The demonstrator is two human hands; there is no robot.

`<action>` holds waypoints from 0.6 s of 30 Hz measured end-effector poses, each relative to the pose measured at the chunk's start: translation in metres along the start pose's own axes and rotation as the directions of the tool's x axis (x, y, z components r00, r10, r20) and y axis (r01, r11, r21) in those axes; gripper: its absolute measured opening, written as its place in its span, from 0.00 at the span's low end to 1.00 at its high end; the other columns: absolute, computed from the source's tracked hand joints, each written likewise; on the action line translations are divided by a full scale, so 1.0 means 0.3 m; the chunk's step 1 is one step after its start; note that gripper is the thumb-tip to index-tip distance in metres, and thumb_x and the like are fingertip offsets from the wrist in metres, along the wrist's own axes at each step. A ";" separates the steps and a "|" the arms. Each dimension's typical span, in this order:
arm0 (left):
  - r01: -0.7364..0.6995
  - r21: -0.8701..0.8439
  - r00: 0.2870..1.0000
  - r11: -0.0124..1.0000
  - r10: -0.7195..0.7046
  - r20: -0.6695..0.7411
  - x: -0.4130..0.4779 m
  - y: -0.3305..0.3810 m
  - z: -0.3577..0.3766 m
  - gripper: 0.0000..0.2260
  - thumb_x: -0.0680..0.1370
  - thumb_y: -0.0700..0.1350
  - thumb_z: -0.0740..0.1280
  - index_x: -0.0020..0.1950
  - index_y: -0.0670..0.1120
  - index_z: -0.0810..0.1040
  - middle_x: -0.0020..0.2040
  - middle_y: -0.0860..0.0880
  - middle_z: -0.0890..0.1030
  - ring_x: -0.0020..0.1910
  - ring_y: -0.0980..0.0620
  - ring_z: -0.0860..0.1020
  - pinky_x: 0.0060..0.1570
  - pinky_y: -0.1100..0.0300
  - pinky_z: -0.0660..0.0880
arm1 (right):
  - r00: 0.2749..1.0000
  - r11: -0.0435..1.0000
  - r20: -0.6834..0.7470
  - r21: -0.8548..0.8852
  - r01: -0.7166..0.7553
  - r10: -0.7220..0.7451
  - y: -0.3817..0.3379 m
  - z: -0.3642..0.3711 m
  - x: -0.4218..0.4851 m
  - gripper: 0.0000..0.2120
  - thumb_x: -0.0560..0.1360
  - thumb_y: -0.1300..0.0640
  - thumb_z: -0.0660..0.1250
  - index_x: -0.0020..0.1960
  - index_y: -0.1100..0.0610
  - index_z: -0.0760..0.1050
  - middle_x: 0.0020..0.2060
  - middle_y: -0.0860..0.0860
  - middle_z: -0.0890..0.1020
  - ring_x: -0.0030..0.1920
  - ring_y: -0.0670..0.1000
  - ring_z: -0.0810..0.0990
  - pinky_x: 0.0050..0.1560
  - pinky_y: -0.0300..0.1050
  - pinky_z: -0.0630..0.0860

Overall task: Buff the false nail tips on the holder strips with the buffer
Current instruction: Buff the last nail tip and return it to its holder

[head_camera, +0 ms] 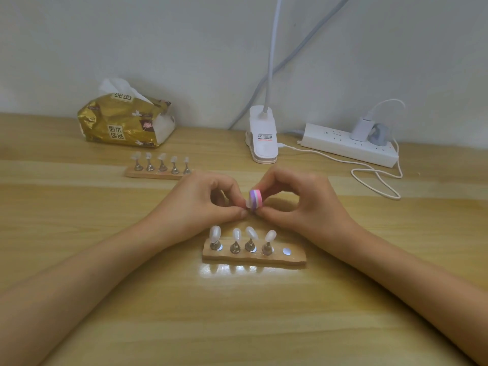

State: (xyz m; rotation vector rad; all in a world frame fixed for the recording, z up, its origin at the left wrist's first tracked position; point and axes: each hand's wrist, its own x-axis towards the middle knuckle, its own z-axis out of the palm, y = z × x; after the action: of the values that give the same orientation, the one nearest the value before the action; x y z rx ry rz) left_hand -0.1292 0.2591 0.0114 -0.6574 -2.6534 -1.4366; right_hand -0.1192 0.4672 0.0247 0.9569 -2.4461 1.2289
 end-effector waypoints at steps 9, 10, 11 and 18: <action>-0.010 0.010 1.000 1.000 0.010 0.001 0.001 0.001 0.001 0.06 0.69 0.44 0.78 0.35 0.52 0.84 0.26 0.57 0.78 0.26 0.61 0.73 0.30 0.70 0.67 | 0.999 0.999 0.038 -0.021 -0.026 0.027 0.007 -0.001 0.001 0.05 0.72 0.66 0.76 0.46 0.62 0.81 0.42 0.49 0.86 0.46 0.45 0.85 0.52 0.44 0.81; -0.011 0.002 1.000 1.000 0.011 0.007 -0.001 0.003 0.000 0.06 0.69 0.44 0.78 0.35 0.51 0.84 0.26 0.56 0.78 0.26 0.61 0.74 0.30 0.70 0.67 | 0.999 1.000 0.029 -0.020 -0.019 0.020 0.007 -0.004 -0.001 0.05 0.72 0.65 0.76 0.46 0.62 0.81 0.42 0.48 0.86 0.46 0.45 0.85 0.52 0.43 0.80; -0.012 -0.002 1.000 1.000 0.012 0.011 -0.002 0.006 0.001 0.06 0.69 0.44 0.78 0.36 0.51 0.84 0.27 0.54 0.79 0.26 0.61 0.74 0.30 0.69 0.68 | 1.000 1.000 0.006 -0.008 -0.002 0.002 0.006 -0.008 -0.004 0.05 0.72 0.65 0.76 0.46 0.62 0.81 0.42 0.48 0.86 0.46 0.45 0.85 0.52 0.41 0.80; -0.008 0.003 1.000 1.000 0.008 0.003 0.000 0.006 0.000 0.05 0.69 0.45 0.78 0.36 0.51 0.84 0.28 0.53 0.80 0.27 0.60 0.74 0.31 0.65 0.70 | 0.999 0.999 0.033 -0.015 -0.035 0.035 0.006 -0.006 -0.002 0.05 0.72 0.65 0.76 0.46 0.62 0.81 0.42 0.50 0.86 0.45 0.46 0.85 0.52 0.44 0.81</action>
State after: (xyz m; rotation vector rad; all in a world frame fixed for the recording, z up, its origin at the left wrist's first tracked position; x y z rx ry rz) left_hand -0.1286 0.2599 0.0128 -0.6695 -2.6510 -1.4306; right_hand -0.1200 0.4697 0.0246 0.9423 -2.5045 1.2139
